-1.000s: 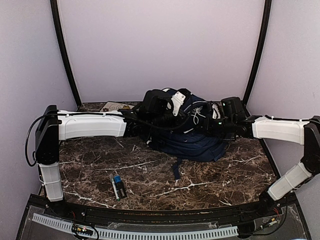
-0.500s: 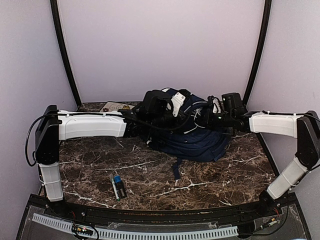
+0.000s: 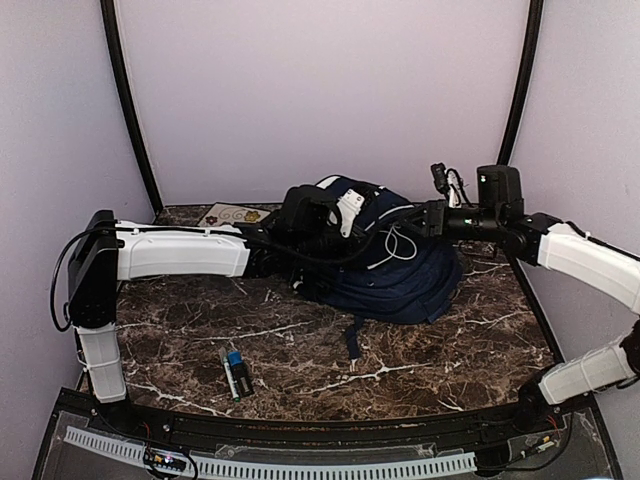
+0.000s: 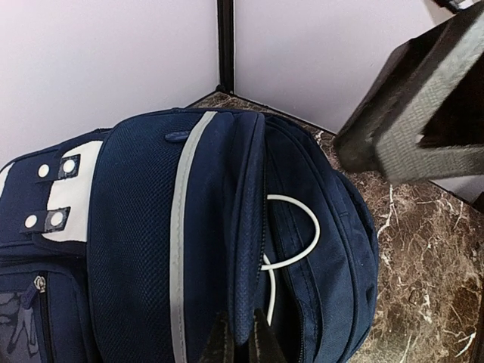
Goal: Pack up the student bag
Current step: Adjust the charger in the upper front pocket of the bag.
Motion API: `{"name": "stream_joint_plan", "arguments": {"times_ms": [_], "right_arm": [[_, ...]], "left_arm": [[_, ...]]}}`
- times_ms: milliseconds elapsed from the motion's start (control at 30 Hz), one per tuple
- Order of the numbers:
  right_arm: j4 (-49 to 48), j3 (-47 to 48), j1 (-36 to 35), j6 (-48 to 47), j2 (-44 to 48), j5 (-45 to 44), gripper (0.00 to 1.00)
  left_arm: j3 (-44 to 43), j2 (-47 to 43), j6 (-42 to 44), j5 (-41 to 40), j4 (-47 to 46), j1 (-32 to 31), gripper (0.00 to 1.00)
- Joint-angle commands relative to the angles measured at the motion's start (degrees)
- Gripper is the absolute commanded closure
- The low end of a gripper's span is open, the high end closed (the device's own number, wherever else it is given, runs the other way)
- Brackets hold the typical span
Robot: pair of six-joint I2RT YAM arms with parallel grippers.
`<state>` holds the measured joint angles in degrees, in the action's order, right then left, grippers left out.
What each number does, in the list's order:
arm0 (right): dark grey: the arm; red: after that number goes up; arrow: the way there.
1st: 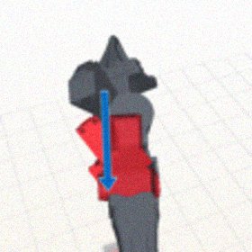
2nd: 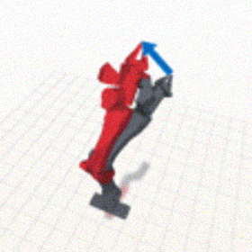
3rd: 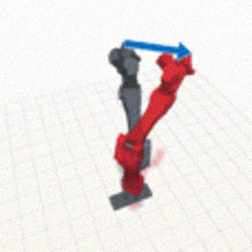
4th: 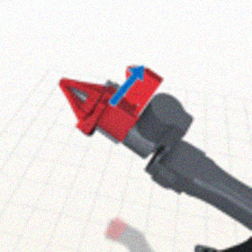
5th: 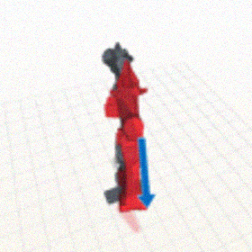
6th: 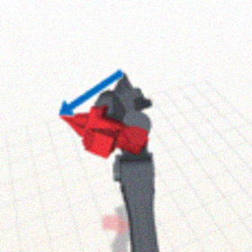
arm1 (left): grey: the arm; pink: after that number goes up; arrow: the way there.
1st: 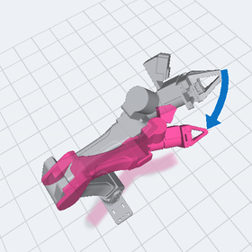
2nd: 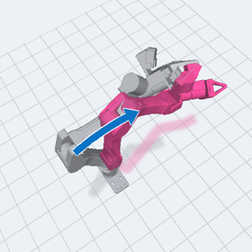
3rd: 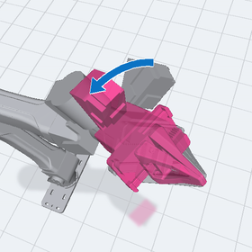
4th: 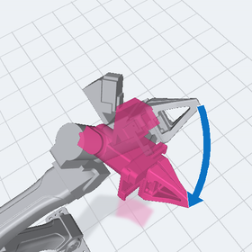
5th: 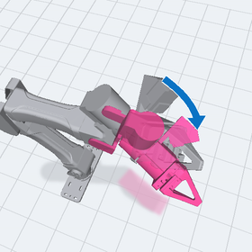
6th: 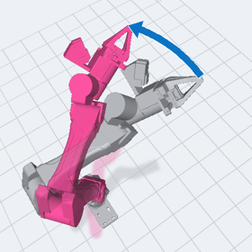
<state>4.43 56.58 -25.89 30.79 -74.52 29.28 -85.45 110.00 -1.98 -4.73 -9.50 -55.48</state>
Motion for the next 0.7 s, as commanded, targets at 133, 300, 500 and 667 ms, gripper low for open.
{"name": "stream_joint_plan", "arguments": {"times_ms": [133, 300, 500, 667], "right_arm": [[9.43, -6.92, -5.17, 1.08, 8.28, -13.40, 0.68], [11.03, -7.08, -8.20, 2.70, 9.89, -18.59, 0.66], [13.61, -5.07, -14.25, 4.27, 8.60, -24.22, 0.64], [12.55, -5.04, -20.61, 5.97, 7.79, -28.27, 0.64]], "left_arm": [[0.99, -1.77, -3.19, 1.78, 6.17, 1.42, 0.62], [3.16, -8.39, -3.72, -0.31, 15.46, 1.43, 0.08], [9.04, -17.89, -24.93, -13.78, 43.16, 1.52, 0.02], [20.45, -25.57, -42.97, -13.16, 57.65, 1.43, 0.16]]}}
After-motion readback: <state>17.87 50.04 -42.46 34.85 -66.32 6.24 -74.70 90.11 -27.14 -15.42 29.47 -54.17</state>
